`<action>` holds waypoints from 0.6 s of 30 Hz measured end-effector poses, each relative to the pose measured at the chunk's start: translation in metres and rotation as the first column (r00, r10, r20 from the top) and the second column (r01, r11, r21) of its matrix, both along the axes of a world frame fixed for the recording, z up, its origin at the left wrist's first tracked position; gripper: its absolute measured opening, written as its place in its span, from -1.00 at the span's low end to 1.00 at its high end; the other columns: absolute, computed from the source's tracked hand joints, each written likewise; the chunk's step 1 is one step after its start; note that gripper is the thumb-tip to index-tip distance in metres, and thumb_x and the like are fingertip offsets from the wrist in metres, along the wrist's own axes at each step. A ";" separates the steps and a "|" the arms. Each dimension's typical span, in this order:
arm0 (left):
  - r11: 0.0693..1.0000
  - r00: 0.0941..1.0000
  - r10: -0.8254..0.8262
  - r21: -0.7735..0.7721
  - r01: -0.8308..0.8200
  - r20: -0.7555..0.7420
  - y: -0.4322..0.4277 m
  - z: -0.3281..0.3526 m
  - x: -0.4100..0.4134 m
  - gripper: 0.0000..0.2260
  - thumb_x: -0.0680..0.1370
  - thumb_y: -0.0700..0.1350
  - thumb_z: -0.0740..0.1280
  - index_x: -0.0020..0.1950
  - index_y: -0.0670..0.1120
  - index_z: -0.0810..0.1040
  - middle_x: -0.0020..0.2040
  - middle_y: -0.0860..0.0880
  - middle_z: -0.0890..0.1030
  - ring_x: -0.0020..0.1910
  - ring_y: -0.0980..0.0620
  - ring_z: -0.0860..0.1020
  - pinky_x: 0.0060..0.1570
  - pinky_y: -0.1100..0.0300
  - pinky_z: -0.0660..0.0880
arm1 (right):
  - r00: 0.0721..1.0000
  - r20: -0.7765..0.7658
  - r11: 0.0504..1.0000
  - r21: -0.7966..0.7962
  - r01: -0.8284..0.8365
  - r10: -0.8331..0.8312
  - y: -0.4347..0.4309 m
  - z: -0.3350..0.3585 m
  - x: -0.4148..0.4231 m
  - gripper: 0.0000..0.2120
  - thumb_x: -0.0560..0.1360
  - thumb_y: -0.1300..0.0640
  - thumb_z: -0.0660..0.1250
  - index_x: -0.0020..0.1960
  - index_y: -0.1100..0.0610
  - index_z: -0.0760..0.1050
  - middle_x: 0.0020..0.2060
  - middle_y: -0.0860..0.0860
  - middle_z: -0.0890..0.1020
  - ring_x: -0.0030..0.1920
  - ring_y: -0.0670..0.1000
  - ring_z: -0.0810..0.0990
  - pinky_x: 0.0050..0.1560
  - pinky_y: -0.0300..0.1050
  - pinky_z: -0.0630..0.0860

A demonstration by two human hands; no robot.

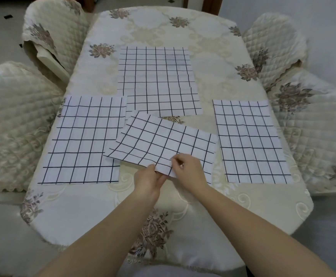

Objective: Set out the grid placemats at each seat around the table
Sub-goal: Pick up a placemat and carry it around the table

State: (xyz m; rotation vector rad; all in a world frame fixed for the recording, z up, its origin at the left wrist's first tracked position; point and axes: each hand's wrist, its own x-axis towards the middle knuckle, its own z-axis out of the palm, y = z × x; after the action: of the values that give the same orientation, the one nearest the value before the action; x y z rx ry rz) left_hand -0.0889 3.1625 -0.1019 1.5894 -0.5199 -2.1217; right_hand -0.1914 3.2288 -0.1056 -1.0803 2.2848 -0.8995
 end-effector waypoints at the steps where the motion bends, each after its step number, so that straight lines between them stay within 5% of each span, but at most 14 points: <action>1: 1.000 1.000 0.018 0.000 -0.018 -0.021 -0.004 0.003 0.002 -0.85 0.60 -0.30 0.17 0.01 -0.33 0.50 -0.13 -0.27 0.65 -0.10 -0.15 0.66 0.05 -0.08 0.59 | 0.996 0.031 0.997 0.014 0.079 -0.079 -0.002 0.001 -0.010 -0.79 0.54 0.10 0.21 -0.15 0.13 0.58 -0.23 0.00 0.64 -0.21 0.00 0.56 -0.20 -0.11 0.46; 7: 0.995 0.993 0.092 0.051 -0.088 -0.072 -0.030 0.019 0.019 -0.87 0.63 -0.32 0.14 -0.05 -0.30 0.44 -0.38 -0.20 0.63 -0.37 -0.08 0.65 -0.45 0.11 0.61 | 0.872 -0.021 0.833 0.284 0.474 -0.489 0.006 0.003 -0.078 -0.62 0.54 -0.03 0.20 0.19 0.25 0.43 0.12 0.20 0.53 0.15 0.24 0.49 0.00 -0.01 0.41; 10: 0.997 0.993 0.062 0.055 -0.057 -0.096 -0.039 0.022 0.024 -0.84 0.62 -0.34 0.13 -0.12 -0.27 0.44 -0.46 -0.18 0.62 -0.46 -0.05 0.65 -0.49 0.16 0.58 | 0.789 0.131 0.764 0.385 0.518 -0.601 0.015 0.007 -0.092 -0.42 0.56 -0.10 0.19 0.37 0.31 0.23 0.20 0.27 0.52 0.15 0.27 0.54 0.04 0.04 0.48; 12: 0.998 0.992 0.030 0.053 -0.023 -0.123 -0.045 0.022 0.027 -0.83 0.62 -0.36 0.13 -0.13 -0.27 0.44 -0.45 -0.19 0.62 -0.46 -0.05 0.65 -0.47 0.17 0.59 | 0.594 0.403 0.718 0.373 0.588 -0.696 0.017 0.013 -0.090 -0.45 0.54 -0.11 0.21 0.31 0.31 0.30 -0.07 0.29 0.65 -0.20 0.23 0.68 -0.16 0.11 0.62; 14: 0.998 0.991 -0.015 0.054 0.022 -0.136 -0.050 0.020 0.031 -0.82 0.61 -0.38 0.14 -0.16 -0.25 0.43 -0.47 -0.16 0.61 -0.47 -0.01 0.64 -0.45 0.20 0.59 | 0.361 0.644 0.683 0.359 0.636 -0.674 0.021 0.015 -0.089 -0.58 0.54 -0.09 0.23 0.13 0.27 0.44 -0.45 0.19 0.63 -0.52 0.13 0.62 -0.31 0.11 0.63; 16: 0.994 0.988 -0.081 0.056 0.089 -0.133 -0.054 0.019 0.036 -0.80 0.60 -0.38 0.14 -0.19 -0.23 0.43 -0.47 -0.14 0.61 -0.47 0.02 0.64 -0.46 0.23 0.58 | 0.192 0.785 0.660 0.331 0.674 -0.589 0.026 0.013 -0.092 -0.66 0.57 -0.11 0.20 -0.04 0.18 0.48 -0.61 0.07 0.52 -0.62 0.04 0.52 -0.28 0.05 0.59; 18: 0.983 0.977 -0.161 0.065 0.171 -0.140 -0.059 0.019 0.041 -0.81 0.60 -0.38 0.14 -0.18 -0.25 0.45 -0.41 -0.15 0.64 -0.42 0.01 0.66 -0.43 0.21 0.60 | 0.085 0.848 0.647 0.330 0.687 -0.523 0.032 0.013 -0.098 -0.62 0.56 -0.19 0.18 -0.13 0.14 0.44 -0.53 0.06 0.53 -0.54 0.03 0.53 -0.25 0.02 0.58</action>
State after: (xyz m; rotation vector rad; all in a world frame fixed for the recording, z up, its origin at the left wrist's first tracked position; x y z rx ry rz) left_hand -0.0482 3.1037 -0.0832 1.4755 -0.5493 -2.3807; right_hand -0.2893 3.2607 -0.0923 0.5264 1.5422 -1.5036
